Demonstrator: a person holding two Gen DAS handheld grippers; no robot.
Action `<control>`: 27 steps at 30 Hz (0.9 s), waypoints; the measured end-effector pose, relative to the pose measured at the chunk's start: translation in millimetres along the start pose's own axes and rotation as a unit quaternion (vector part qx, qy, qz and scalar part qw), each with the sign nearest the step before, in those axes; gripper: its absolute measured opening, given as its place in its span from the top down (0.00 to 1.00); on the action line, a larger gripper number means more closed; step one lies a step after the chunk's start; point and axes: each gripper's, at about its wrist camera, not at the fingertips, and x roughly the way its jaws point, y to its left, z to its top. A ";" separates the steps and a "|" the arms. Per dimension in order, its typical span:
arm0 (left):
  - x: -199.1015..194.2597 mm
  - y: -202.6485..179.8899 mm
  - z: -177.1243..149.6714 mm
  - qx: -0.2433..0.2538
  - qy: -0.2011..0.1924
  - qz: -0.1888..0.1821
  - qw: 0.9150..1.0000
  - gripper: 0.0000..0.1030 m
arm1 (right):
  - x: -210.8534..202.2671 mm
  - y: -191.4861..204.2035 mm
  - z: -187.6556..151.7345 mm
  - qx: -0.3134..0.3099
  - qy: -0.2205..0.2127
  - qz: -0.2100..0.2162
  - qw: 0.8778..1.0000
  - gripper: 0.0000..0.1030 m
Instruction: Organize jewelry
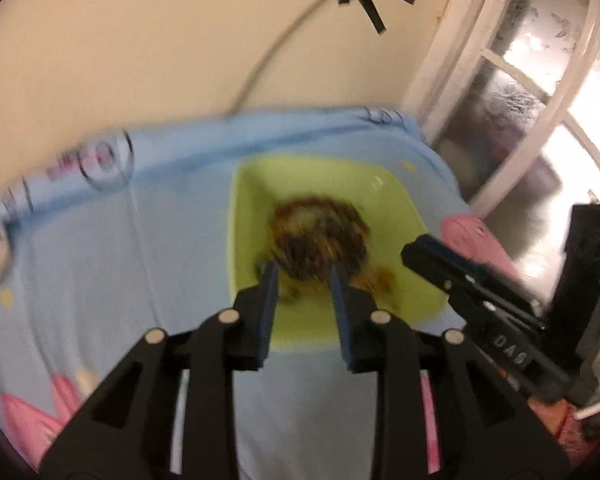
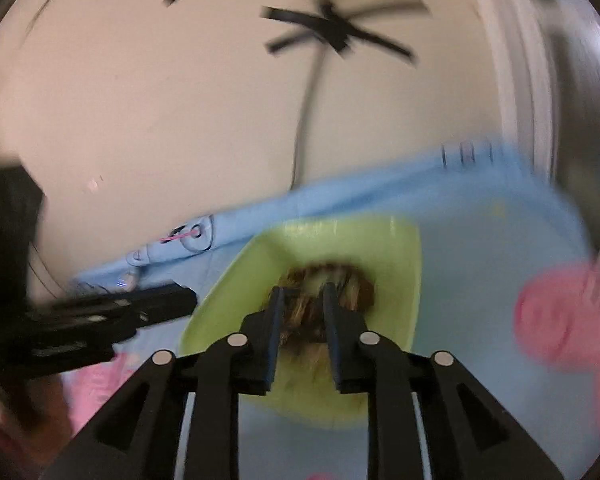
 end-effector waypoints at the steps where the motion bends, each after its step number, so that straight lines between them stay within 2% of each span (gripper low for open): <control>1: -4.5 -2.0 -9.8 0.005 -0.005 0.006 1.000 0.75 | -10.6 -2.7 -12.3 0.018 -0.001 0.015 1.000 1.00; 2: -11.9 -1.9 -25.5 0.017 -0.014 0.028 0.999 0.75 | -23.9 -1.8 -25.5 0.026 -0.009 0.026 0.999 0.95; 4: -22.5 -2.3 -48.0 0.034 -0.022 0.047 0.998 0.75 | -44.5 0.7 -46.5 0.037 -0.028 0.034 0.998 0.85; 7: -32.9 -2.9 -81.7 0.048 -0.017 0.067 0.996 0.75 | -66.3 8.7 -82.4 0.055 -0.037 0.023 0.998 0.84; 14: -46.6 6.9 -145.5 0.042 0.012 0.122 0.992 0.73 | -73.2 23.0 -128.9 0.092 0.000 0.002 0.996 0.84; 15: -47.3 7.1 -150.6 0.039 0.013 0.129 0.991 0.66 | -74.6 25.6 -133.0 0.096 0.001 0.002 0.995 0.83; 17: -54.3 11.4 -161.5 0.032 0.008 0.138 0.990 0.58 | -74.6 33.9 -139.2 0.092 0.010 0.003 0.996 0.84; 20: -65.2 14.3 -171.8 0.034 -0.004 0.156 0.987 0.53 | -74.2 48.7 -147.4 0.080 0.020 0.006 0.997 0.84; 23: -76.3 15.0 -177.2 0.039 -0.020 0.173 0.984 0.33 | -70.7 62.4 -150.1 0.067 0.032 0.009 0.997 0.84; 27: -90.8 15.0 -181.8 0.047 -0.041 0.185 0.981 0.16 | -71.8 76.1 -155.3 0.059 0.038 0.013 0.997 0.84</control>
